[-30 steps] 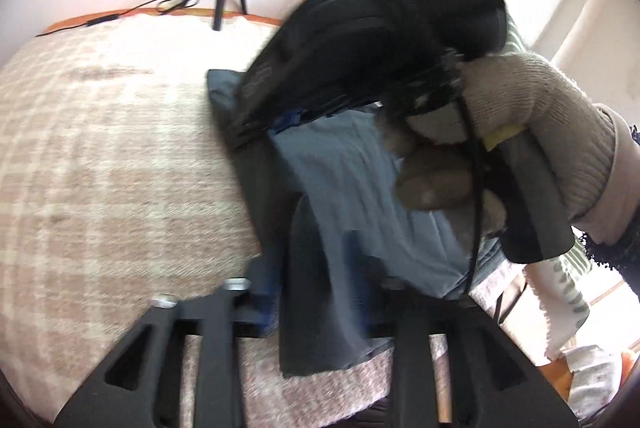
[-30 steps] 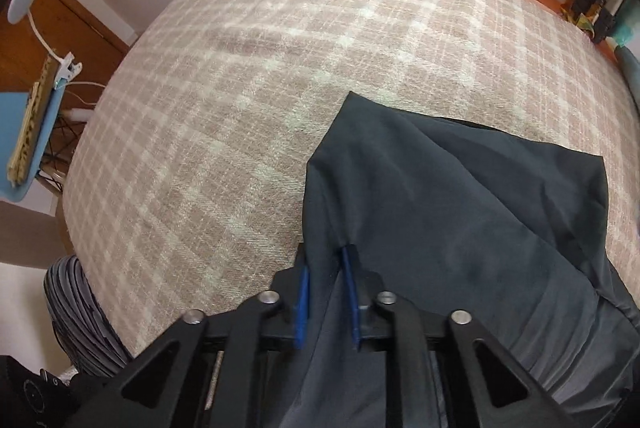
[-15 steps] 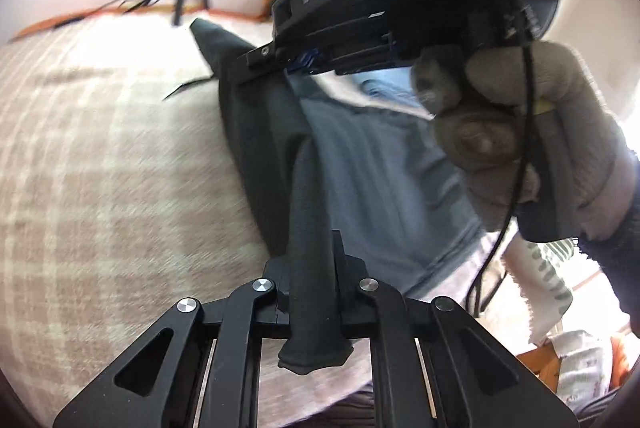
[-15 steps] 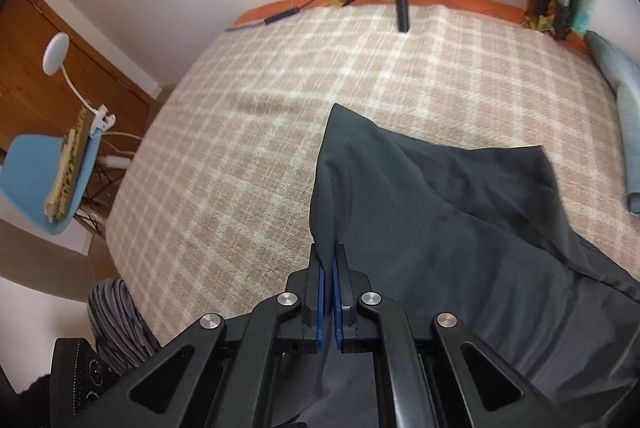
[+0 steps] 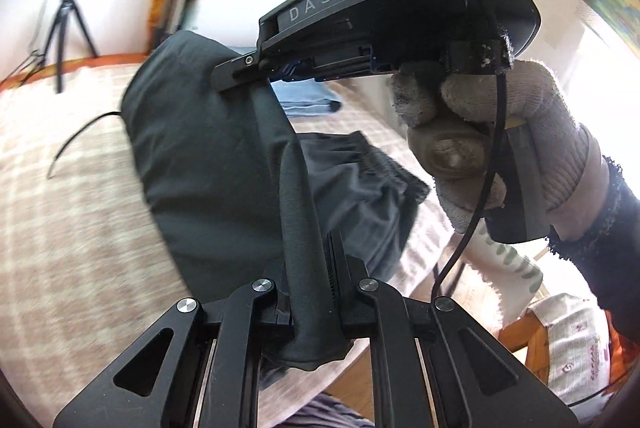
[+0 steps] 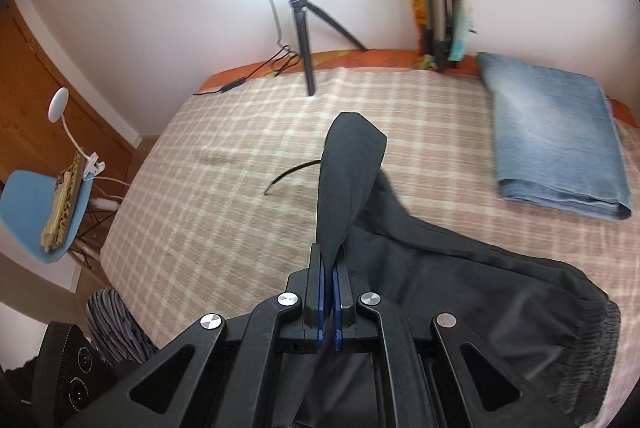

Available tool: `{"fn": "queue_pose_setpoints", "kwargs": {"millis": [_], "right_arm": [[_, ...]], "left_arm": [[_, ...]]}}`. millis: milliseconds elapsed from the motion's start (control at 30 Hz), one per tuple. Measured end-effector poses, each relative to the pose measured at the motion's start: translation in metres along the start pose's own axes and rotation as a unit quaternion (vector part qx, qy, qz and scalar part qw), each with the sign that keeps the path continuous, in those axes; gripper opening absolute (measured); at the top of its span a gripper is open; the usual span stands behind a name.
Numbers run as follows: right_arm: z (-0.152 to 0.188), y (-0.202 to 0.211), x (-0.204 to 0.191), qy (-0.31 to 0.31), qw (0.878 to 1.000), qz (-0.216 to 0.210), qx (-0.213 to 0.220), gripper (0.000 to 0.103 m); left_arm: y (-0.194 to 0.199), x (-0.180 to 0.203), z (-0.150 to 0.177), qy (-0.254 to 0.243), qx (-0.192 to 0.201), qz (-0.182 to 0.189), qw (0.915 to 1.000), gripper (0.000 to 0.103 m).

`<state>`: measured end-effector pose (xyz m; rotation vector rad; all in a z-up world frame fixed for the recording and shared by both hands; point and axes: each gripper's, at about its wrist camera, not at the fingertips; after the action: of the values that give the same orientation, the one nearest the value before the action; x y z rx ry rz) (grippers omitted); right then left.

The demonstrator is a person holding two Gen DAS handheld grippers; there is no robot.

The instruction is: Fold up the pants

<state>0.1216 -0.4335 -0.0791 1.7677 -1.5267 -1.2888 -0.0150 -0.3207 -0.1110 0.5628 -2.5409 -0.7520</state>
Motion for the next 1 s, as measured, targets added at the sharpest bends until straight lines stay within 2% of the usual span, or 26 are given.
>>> {"fn": "queue_pose_setpoints", "kwargs": {"millis": [200, 433, 667, 767, 833, 1000], "right_arm": [[-0.001, 0.026, 0.036, -0.012, 0.999, 0.031, 0.020, 0.001], [0.000, 0.054, 0.091, -0.027, 0.996, 0.085, 0.031, 0.001], [-0.001, 0.066, 0.156, -0.045, 0.986, 0.157, 0.018, 0.000], [0.000, 0.061, 0.186, -0.054, 0.983, 0.176, 0.006, 0.000], [0.004, 0.055, 0.199, -0.053, 0.982, 0.184, -0.002, 0.000], [0.013, 0.040, 0.229, -0.054, 0.982, 0.183, -0.016, 0.000]], "left_arm": [[-0.024, 0.018, -0.017, -0.017, -0.009, 0.039, 0.9990, 0.010], [-0.077, 0.048, -0.046, -0.035, -0.021, 0.091, 0.9951, 0.010], [-0.127, 0.084, -0.063, -0.053, -0.031, 0.124, 0.9904, 0.010], [-0.142, 0.092, -0.061, -0.053, -0.054, 0.125, 0.9892, 0.012], [-0.142, 0.093, -0.056, -0.049, -0.071, 0.136, 0.9870, 0.020], [-0.104, 0.088, -0.040, -0.084, -0.076, 0.139, 0.9839, 0.023]]}}
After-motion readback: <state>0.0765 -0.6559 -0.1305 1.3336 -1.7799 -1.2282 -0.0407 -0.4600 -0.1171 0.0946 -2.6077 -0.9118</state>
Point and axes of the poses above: each gripper's, at about its wrist camera, not at the fingertips, and y roughly against the way its jaws point, x to its right, z to its underside, and after that the axes turned 11 degrees about -y, right-handed
